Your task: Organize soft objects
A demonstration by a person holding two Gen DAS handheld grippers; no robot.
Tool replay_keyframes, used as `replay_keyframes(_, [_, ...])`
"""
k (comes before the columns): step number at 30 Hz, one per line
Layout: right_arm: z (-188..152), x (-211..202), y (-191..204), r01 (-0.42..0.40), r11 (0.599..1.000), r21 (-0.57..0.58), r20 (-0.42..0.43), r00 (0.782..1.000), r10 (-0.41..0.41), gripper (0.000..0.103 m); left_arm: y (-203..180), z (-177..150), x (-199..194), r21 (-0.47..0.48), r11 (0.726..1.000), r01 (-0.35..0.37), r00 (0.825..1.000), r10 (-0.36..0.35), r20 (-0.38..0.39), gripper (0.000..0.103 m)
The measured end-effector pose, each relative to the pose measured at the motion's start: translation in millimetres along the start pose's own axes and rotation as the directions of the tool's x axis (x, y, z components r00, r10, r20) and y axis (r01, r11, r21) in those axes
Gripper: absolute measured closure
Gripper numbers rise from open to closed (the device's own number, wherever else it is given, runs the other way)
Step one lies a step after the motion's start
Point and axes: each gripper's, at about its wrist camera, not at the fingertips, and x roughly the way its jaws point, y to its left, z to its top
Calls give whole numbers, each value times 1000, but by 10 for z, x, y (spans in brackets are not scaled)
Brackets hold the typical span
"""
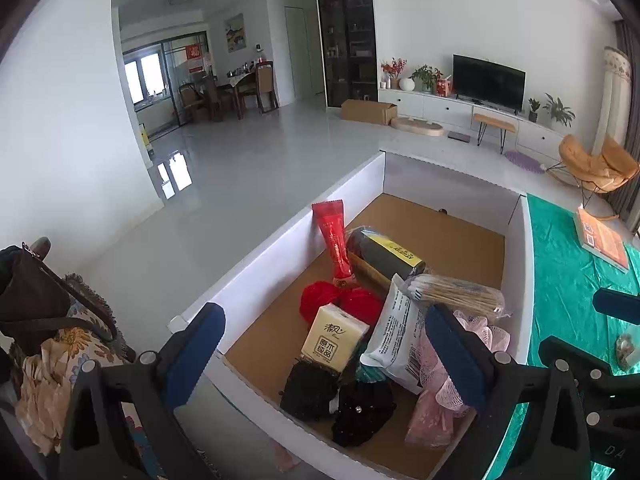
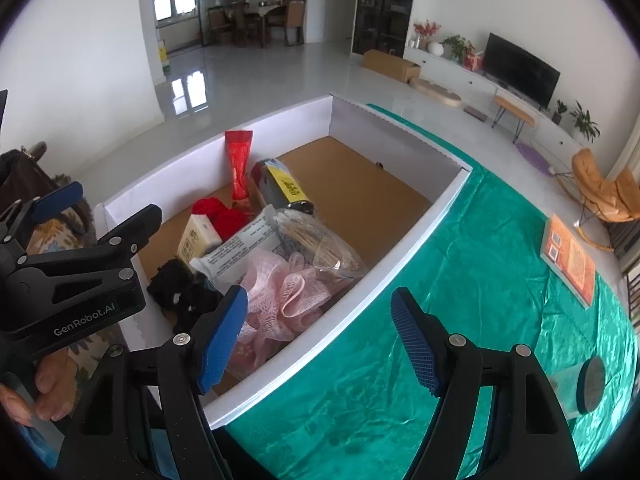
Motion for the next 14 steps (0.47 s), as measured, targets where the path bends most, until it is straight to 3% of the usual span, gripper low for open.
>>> replay_keyframes(14, [6,10,8,-2,1000,1,-2,1000,2,26,13,-46,-6,-1,1000,-5,1000,5,20,3])
